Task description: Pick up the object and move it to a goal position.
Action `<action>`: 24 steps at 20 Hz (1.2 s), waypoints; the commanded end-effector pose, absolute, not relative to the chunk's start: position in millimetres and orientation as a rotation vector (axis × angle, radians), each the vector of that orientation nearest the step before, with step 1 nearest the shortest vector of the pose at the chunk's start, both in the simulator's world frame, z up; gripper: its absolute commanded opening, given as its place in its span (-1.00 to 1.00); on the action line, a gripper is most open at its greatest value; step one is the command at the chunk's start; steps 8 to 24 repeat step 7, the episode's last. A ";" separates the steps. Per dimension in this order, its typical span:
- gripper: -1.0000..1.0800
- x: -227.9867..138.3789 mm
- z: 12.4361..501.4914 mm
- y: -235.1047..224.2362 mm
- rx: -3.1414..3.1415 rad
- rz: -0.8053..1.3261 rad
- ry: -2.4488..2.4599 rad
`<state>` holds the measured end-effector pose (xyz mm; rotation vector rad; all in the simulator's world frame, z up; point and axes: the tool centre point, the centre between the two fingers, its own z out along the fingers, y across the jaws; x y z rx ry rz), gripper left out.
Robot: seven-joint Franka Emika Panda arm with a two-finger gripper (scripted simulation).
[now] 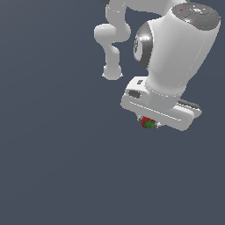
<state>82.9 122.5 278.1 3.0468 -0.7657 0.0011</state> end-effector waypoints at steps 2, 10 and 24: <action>-1.00 84.9 287.2 128.3 3.046 0.000 -0.767; -1.00 86.0 290.9 130.9 3.046 0.000 -0.767; -1.00 86.0 290.9 130.9 3.046 0.000 -0.767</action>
